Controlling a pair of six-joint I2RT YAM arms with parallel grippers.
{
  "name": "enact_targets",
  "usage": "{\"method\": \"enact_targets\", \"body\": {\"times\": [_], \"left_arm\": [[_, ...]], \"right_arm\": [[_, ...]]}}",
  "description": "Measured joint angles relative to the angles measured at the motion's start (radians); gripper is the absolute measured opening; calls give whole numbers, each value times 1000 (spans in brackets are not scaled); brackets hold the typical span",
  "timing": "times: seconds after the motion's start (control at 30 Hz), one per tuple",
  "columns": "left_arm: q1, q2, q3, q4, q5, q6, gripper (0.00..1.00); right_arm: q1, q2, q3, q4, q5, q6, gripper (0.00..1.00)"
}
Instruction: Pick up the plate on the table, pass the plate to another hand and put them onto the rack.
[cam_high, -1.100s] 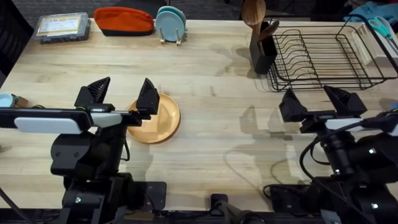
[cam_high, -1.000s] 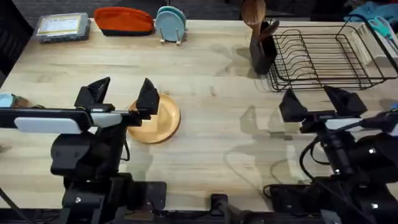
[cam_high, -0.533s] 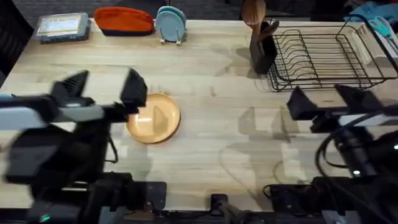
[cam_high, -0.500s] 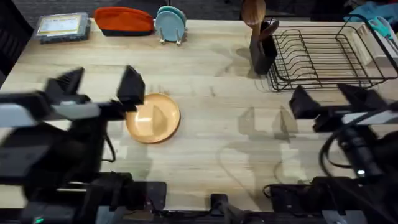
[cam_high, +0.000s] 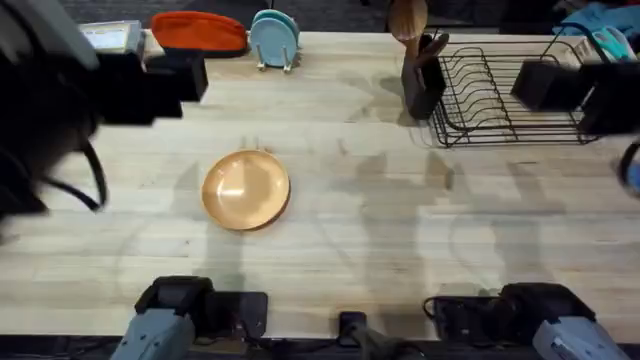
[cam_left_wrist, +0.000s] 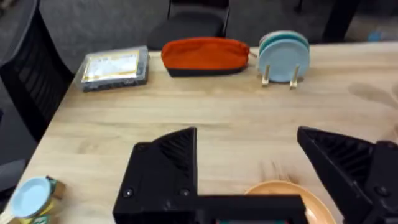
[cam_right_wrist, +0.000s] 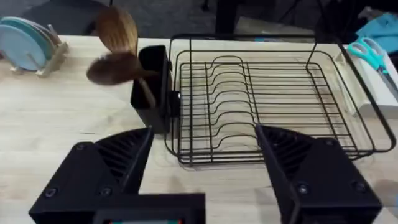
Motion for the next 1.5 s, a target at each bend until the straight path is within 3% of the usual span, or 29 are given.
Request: {"method": "enact_targets", "body": {"times": [0.2, 0.37, 0.8, 1.3, 1.5], "left_arm": [[0, 199, 247, -199, 0, 4, 990], [0, 284, 335, -261, 0, 6, 993], [0, 293, 341, -317, 0, 6, 993], [0, 417, 343, -553, 0, -114, 994], [0, 430, 312, -516, 16, -130, 993]], "right_arm": [[0, 181, 206, -122, -6, 0, 998], [0, 262, 268, -130, -41, 0, 998], [0, 301, 271, -92, -59, 0, 998], [0, 301, 271, -82, -58, 0, 999], [0, 301, 271, -82, -58, 0, 998]]}}
